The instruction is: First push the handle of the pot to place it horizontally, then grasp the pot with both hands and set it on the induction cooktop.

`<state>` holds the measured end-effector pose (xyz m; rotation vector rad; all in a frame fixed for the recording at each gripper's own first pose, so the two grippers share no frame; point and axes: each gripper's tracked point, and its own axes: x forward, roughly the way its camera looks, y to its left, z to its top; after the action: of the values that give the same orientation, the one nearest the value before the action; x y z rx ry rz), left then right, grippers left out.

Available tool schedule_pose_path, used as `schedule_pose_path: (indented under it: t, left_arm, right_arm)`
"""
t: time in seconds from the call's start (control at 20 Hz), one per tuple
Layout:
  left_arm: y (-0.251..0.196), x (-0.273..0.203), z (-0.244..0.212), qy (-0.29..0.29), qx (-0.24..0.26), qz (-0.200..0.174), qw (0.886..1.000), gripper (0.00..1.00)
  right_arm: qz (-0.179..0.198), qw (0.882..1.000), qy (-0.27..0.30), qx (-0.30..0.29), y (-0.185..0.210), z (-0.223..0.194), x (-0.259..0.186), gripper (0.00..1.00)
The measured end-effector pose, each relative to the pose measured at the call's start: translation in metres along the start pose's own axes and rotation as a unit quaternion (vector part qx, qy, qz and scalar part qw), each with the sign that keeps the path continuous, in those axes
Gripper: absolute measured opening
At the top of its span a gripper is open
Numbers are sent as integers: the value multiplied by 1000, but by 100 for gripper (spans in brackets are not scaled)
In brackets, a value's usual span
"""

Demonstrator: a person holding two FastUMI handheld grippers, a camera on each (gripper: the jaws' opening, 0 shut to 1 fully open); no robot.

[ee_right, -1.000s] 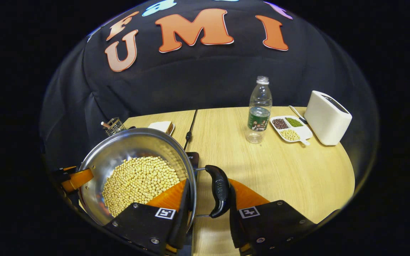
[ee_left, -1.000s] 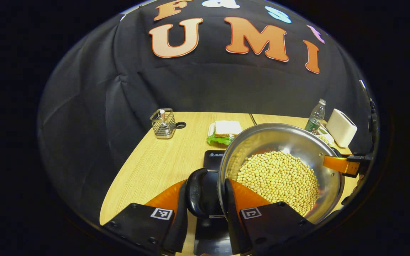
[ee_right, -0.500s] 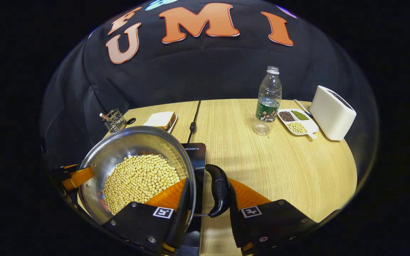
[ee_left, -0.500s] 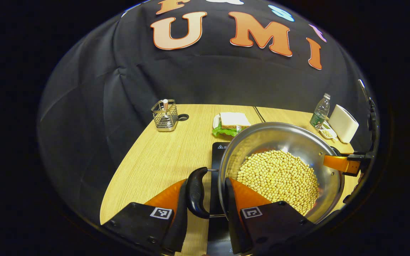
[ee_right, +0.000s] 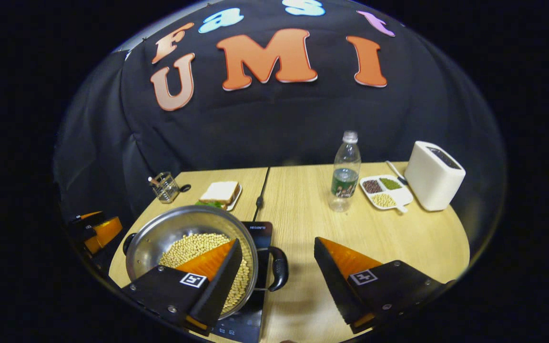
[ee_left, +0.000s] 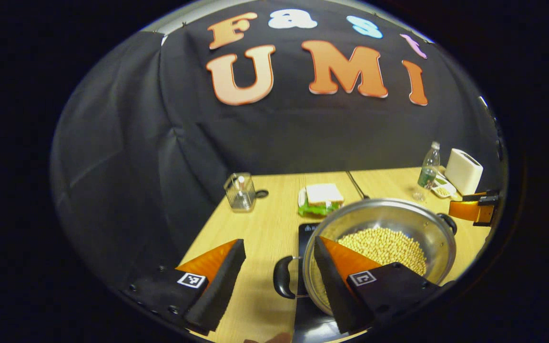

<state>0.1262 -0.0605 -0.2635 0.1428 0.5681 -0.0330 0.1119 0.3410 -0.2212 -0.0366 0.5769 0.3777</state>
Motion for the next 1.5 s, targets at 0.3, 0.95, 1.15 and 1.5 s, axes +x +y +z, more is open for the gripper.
schedule_pose_path:
  t: [0.3, 0.95, 1.15, 1.5]
  left_arm:
    - [10, -107, 131, -157, -55, 20, 986, 96]
    - [23, -267, 243, -269, -134, -46, 953, 99]
    - [24, -274, 247, -270, -136, -45, 952, 99]
    - [38, -277, 241, -268, -134, -23, 954, 99]
  right_arm:
    - [-22, 993, -112, -10, -57, 90, -107, 94]
    - [-109, 948, -299, 5, -198, 171, -304, 93]
    - [-100, 951, -291, 10, -197, 163, -312, 93]
    - [-85, 954, -289, 6, -186, 158, -307, 99]
